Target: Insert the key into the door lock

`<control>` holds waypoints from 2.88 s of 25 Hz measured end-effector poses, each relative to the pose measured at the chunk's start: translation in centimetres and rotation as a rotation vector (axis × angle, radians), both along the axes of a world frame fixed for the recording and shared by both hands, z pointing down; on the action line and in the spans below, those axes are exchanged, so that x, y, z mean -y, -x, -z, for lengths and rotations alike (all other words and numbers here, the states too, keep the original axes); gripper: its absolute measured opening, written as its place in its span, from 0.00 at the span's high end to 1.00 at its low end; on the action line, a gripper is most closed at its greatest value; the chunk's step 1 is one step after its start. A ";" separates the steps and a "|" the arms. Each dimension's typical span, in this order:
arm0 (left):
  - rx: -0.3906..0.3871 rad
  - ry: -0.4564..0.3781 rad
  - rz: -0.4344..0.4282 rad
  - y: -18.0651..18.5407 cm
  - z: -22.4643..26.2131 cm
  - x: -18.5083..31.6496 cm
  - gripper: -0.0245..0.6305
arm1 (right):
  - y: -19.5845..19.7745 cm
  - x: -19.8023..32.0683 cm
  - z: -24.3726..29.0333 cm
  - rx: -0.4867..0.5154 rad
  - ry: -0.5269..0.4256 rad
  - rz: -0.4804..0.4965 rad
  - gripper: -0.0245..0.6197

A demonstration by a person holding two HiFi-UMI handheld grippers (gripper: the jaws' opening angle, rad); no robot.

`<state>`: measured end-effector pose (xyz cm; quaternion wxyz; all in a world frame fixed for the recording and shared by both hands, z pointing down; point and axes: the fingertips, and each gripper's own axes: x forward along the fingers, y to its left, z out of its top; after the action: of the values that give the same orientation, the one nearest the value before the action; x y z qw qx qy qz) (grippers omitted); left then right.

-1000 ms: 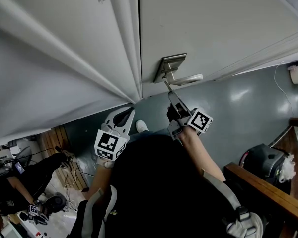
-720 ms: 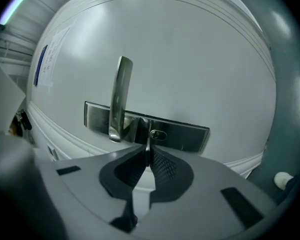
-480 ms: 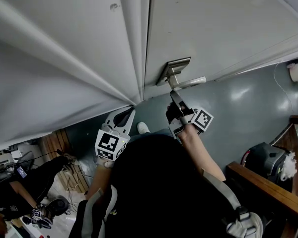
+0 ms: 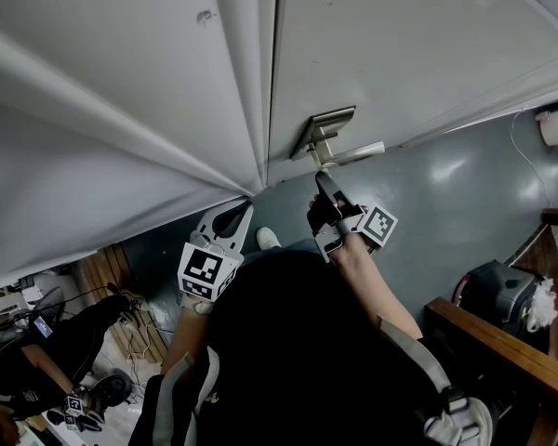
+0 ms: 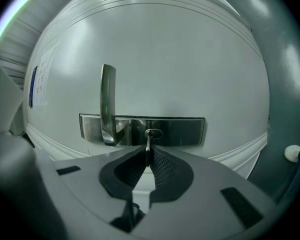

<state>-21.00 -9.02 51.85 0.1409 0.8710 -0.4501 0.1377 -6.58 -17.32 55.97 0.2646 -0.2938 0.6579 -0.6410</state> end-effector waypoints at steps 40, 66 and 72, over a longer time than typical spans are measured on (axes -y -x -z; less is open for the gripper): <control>0.020 -0.004 -0.004 -0.1 0.0 0.9 0.95 | 1.2 2.4 -0.5 0.056 0.076 -0.096 0.91; 0.015 -0.022 -0.016 -4.6 1.2 1.1 0.95 | -0.9 -0.2 0.4 -0.115 -0.032 0.062 0.91; 0.004 -0.022 -0.045 -7.6 1.4 1.3 0.95 | -3.8 -0.5 3.8 -0.219 -0.191 0.079 0.91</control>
<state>-13.42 -10.32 50.41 0.1273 0.8821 -0.4321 0.1376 -2.76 -16.84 52.21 0.1925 -0.3091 0.7517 -0.5499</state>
